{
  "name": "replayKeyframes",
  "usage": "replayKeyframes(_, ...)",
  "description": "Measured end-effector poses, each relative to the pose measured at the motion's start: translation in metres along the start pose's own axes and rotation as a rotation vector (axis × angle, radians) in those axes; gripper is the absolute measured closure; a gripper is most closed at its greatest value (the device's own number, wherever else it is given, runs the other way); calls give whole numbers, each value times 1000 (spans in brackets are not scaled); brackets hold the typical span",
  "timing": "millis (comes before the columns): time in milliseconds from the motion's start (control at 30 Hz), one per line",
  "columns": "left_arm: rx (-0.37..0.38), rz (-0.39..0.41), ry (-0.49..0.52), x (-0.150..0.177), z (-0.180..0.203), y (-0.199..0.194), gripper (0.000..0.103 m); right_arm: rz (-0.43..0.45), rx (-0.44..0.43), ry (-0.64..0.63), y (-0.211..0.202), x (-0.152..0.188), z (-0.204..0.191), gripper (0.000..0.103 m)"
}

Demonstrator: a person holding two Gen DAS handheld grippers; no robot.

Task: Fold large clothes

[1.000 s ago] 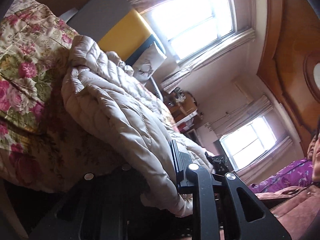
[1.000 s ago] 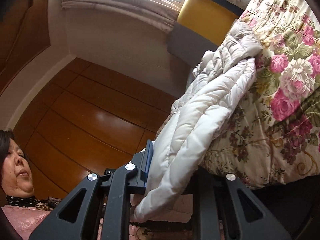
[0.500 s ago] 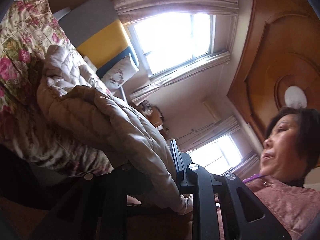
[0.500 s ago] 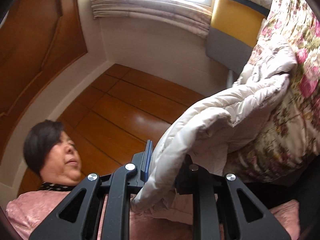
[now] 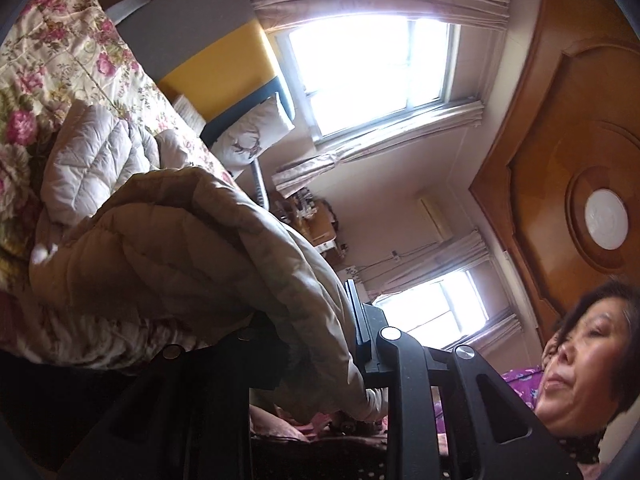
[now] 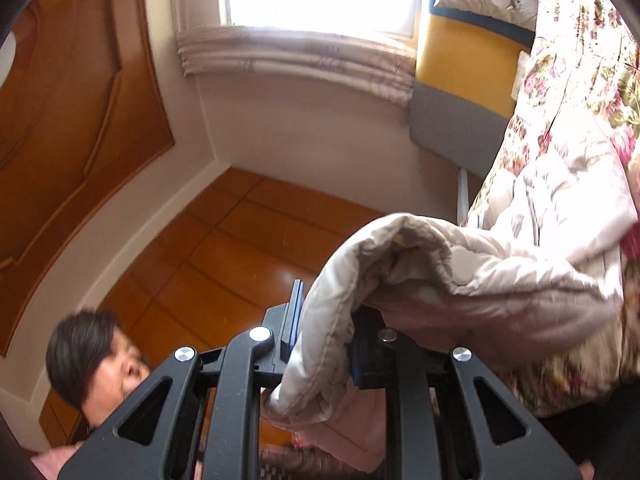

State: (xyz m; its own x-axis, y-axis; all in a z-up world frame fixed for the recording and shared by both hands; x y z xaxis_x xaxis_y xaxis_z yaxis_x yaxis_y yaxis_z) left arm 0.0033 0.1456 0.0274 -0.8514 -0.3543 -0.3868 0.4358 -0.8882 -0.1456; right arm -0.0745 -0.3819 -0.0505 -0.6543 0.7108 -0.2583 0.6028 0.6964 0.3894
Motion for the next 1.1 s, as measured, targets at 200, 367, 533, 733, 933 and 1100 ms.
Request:
replayKeyframes(200,-58,-41,27,-36,-10,38,77,104,22,108,18,-38,35,82)
replayKeyframes(367,-97,-43,15,-58,-24,63,75,166,89,155,26,-61,61,81)
replayKeyframes(533,-141,-2,-25,-81,-43,76,32,223,138,198,35,-78,90,68)
replayKeyframes(733,-236,106,-58,-104,-66,79,19,267,241,190,48,-97,114,33)
replayKeyframes(933,-511,107,74,-95,-75,80,13,195,494,-17,61,-94,100,20)
replayKeyframes(1100,-582,99,87,-91,-95,75,13,101,797,-271,72,-83,78,17)
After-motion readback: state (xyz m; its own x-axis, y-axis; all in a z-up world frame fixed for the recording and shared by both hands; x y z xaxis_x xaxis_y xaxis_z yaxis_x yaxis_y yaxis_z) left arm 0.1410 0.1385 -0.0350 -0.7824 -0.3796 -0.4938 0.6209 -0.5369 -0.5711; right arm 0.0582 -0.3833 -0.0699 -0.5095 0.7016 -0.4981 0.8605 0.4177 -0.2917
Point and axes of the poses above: each gripper's, at about its wrist camera, not at the fingertips, and y roughly the way its jaws point, z to its right, x to its underside, the point moved 1 cm from there along y, roughly the way its jaws point, and after that the axes turned 5 degrees about -x, right-handed, at the moved point
